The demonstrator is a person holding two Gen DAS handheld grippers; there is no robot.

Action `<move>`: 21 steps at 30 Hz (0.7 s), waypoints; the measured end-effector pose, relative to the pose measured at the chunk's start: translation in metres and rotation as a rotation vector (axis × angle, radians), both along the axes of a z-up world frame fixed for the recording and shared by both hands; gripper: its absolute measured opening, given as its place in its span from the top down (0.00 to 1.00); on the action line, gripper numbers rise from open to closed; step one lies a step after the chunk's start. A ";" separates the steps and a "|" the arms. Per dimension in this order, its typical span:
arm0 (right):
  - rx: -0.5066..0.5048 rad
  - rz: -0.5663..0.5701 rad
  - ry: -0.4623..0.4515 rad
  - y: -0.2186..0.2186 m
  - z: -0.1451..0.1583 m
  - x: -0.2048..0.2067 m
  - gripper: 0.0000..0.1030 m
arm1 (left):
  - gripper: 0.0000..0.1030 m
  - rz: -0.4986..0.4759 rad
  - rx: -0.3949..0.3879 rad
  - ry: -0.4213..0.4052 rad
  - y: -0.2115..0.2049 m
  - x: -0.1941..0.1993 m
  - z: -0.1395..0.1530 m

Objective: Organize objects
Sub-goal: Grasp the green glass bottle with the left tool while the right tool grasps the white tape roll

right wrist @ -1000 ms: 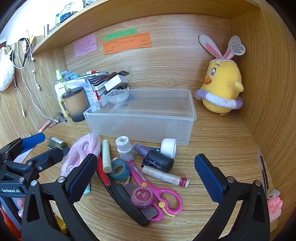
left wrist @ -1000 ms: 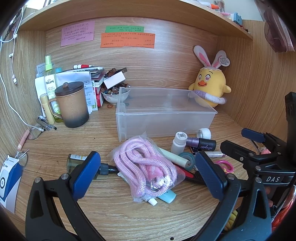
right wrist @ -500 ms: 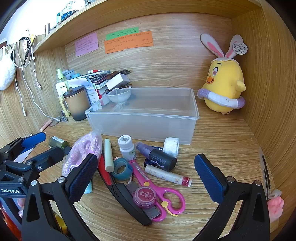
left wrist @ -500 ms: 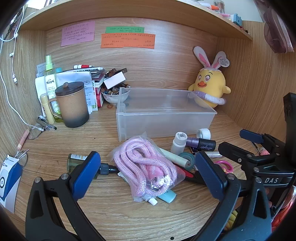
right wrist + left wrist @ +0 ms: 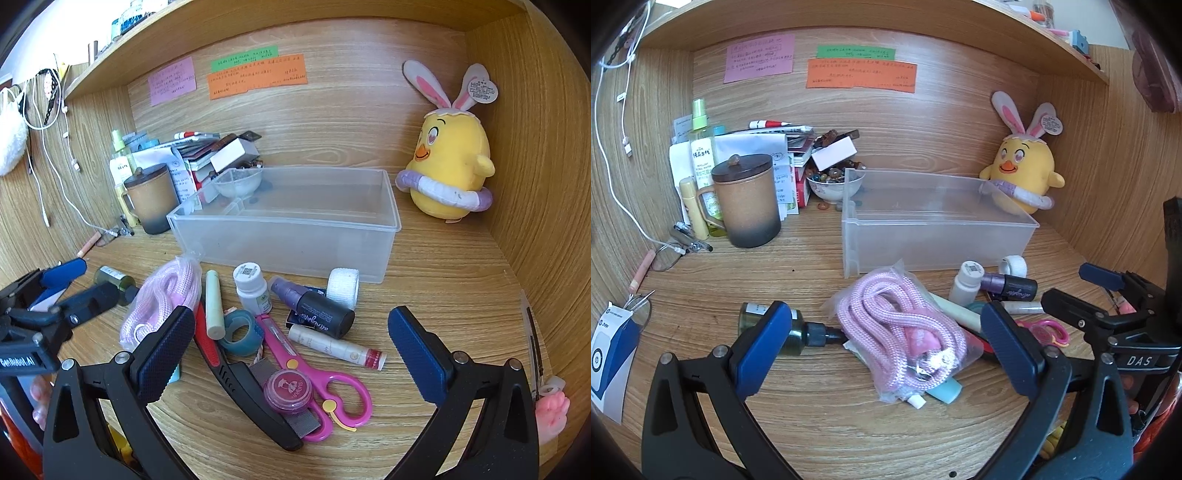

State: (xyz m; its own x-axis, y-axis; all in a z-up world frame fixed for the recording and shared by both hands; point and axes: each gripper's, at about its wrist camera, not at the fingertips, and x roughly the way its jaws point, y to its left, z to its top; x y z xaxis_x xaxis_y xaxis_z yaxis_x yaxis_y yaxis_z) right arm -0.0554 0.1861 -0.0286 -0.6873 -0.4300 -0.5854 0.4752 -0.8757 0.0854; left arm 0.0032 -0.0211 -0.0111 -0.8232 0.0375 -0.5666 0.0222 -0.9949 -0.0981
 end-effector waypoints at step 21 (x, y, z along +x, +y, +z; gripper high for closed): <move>0.055 -0.128 -0.098 0.020 -0.010 -0.074 0.18 | 0.26 0.160 0.070 -0.090 -0.093 -0.018 -0.021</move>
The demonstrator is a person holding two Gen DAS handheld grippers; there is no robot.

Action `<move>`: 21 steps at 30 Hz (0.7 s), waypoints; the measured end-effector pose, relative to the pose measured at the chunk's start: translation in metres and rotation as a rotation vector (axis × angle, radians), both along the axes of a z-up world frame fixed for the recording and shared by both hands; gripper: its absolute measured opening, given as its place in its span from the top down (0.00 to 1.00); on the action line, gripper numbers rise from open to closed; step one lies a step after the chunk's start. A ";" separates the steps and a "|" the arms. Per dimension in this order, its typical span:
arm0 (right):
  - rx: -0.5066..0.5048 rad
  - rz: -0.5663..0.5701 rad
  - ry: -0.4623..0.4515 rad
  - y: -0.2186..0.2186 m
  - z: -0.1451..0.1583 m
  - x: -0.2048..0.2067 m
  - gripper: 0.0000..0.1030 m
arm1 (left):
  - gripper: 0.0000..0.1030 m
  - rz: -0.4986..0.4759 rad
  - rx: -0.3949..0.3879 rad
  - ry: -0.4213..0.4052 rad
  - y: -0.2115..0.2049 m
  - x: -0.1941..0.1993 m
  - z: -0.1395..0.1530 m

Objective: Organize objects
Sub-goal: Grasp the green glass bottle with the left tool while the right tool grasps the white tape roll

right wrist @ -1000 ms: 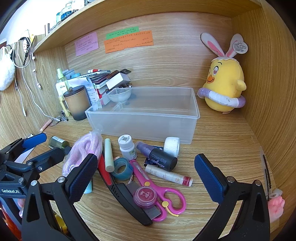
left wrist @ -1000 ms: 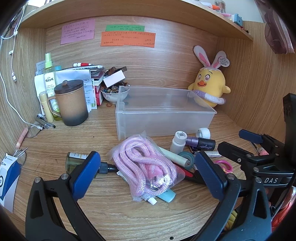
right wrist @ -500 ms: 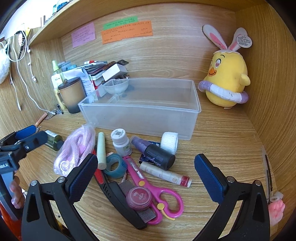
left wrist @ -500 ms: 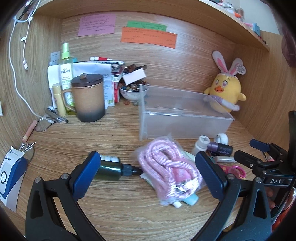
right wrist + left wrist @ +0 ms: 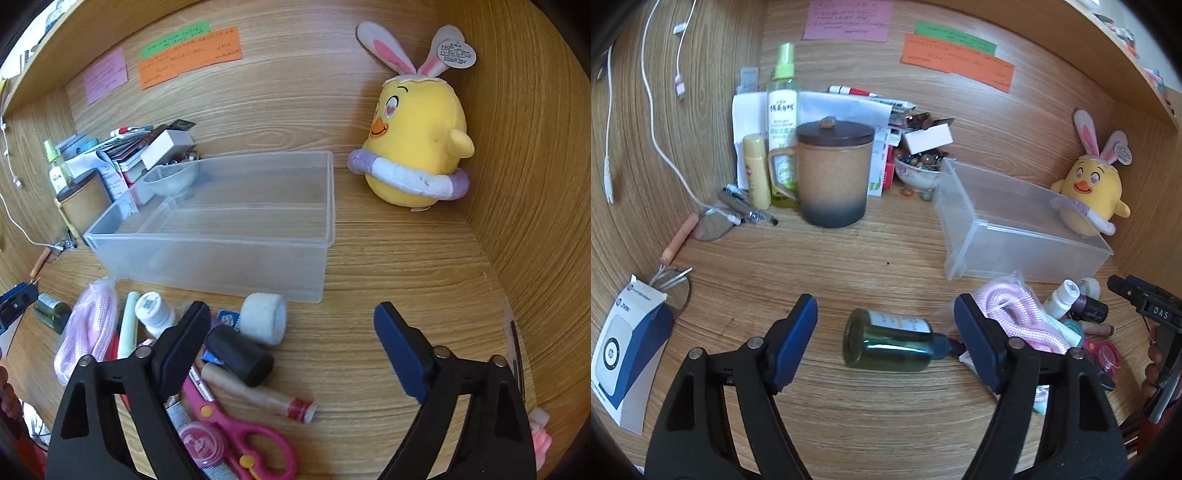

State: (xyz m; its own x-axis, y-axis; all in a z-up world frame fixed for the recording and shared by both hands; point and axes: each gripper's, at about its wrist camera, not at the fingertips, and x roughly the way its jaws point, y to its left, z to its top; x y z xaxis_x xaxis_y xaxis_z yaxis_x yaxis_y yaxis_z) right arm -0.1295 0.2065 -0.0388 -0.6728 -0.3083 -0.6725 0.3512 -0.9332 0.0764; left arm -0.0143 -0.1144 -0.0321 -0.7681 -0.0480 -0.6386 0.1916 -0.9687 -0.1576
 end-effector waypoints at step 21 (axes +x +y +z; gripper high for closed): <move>-0.065 0.068 -0.230 -0.008 -0.033 -0.048 0.78 | 0.43 0.004 -0.023 -0.099 0.005 -0.021 -0.027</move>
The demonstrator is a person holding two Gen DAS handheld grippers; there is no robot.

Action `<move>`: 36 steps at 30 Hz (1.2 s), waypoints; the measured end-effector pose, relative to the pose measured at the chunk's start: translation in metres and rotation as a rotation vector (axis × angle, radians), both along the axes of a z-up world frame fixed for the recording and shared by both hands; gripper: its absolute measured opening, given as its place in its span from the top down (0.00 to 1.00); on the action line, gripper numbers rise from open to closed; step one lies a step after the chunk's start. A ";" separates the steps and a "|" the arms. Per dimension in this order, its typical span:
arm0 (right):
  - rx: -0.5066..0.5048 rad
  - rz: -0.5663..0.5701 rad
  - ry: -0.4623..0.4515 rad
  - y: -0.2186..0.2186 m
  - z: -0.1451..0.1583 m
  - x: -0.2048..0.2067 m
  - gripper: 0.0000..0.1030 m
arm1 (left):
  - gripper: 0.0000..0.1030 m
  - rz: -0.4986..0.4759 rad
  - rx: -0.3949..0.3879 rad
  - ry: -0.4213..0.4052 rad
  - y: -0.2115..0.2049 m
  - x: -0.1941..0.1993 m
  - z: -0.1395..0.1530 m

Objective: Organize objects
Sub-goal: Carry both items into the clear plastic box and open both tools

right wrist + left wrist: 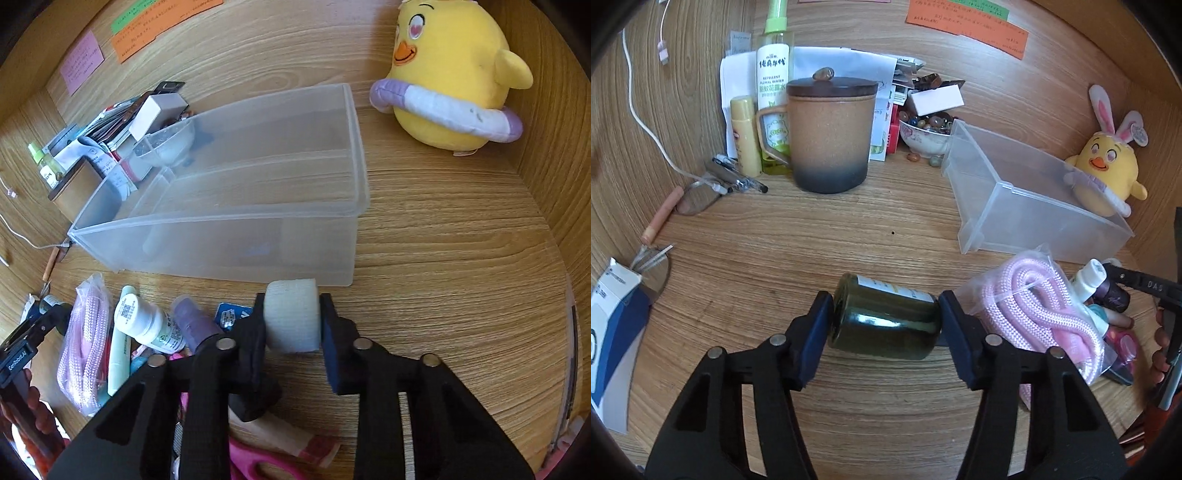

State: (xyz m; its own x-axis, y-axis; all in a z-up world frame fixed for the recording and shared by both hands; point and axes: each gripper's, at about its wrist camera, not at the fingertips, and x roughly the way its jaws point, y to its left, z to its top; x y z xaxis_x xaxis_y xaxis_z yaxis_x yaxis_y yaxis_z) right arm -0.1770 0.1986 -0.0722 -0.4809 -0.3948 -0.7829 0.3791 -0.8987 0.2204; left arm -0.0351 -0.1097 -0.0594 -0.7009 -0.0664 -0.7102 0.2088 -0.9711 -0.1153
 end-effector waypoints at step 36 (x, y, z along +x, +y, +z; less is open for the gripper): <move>-0.077 0.042 0.311 -0.008 0.090 0.005 0.78 | 0.43 -0.145 -0.015 0.192 0.057 -0.085 0.104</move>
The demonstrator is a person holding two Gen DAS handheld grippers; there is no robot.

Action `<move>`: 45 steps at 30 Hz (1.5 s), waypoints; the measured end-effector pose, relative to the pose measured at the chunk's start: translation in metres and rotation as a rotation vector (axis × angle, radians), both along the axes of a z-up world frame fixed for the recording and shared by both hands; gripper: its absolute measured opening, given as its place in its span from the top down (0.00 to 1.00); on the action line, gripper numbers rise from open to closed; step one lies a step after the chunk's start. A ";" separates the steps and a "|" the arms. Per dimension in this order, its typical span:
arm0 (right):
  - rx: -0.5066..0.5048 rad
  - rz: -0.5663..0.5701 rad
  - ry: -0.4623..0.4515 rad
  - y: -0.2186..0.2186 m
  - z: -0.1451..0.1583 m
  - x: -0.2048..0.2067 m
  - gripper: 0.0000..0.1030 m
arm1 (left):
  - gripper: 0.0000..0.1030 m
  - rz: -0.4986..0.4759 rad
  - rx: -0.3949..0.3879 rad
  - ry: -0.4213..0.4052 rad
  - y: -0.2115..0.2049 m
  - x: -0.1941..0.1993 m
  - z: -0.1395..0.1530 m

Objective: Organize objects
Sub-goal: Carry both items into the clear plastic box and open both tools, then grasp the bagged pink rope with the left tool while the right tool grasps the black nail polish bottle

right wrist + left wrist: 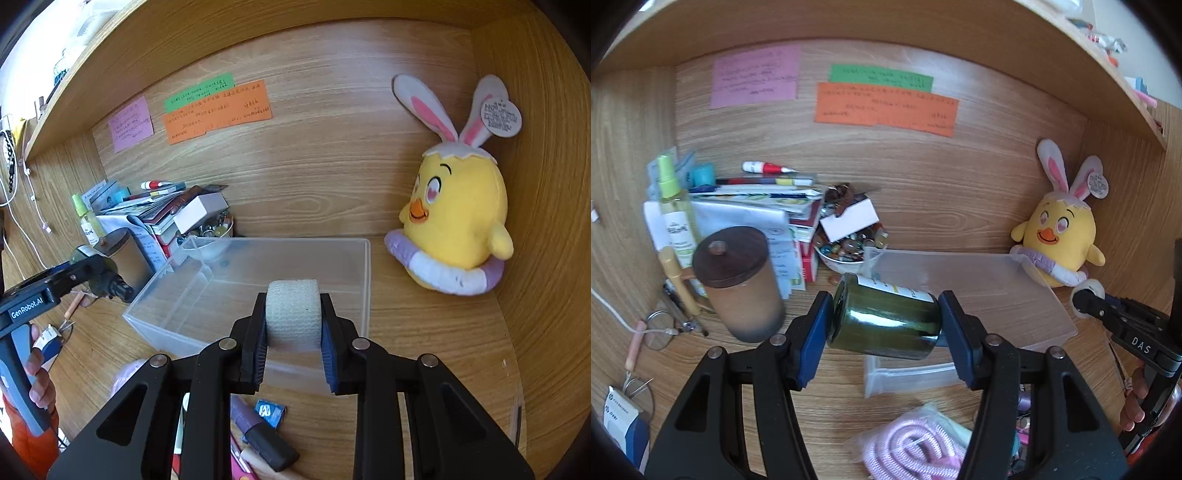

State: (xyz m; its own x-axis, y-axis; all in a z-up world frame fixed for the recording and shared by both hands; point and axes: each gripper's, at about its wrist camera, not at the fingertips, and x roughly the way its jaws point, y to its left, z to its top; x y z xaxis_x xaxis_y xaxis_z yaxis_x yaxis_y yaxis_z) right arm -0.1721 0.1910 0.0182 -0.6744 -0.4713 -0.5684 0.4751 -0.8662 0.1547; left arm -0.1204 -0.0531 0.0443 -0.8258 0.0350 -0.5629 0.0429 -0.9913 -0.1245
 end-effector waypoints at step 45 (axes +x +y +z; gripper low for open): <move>0.162 0.075 -0.078 -0.031 -0.022 -0.020 0.33 | 0.01 -0.101 -0.060 -0.168 0.032 -0.014 -0.028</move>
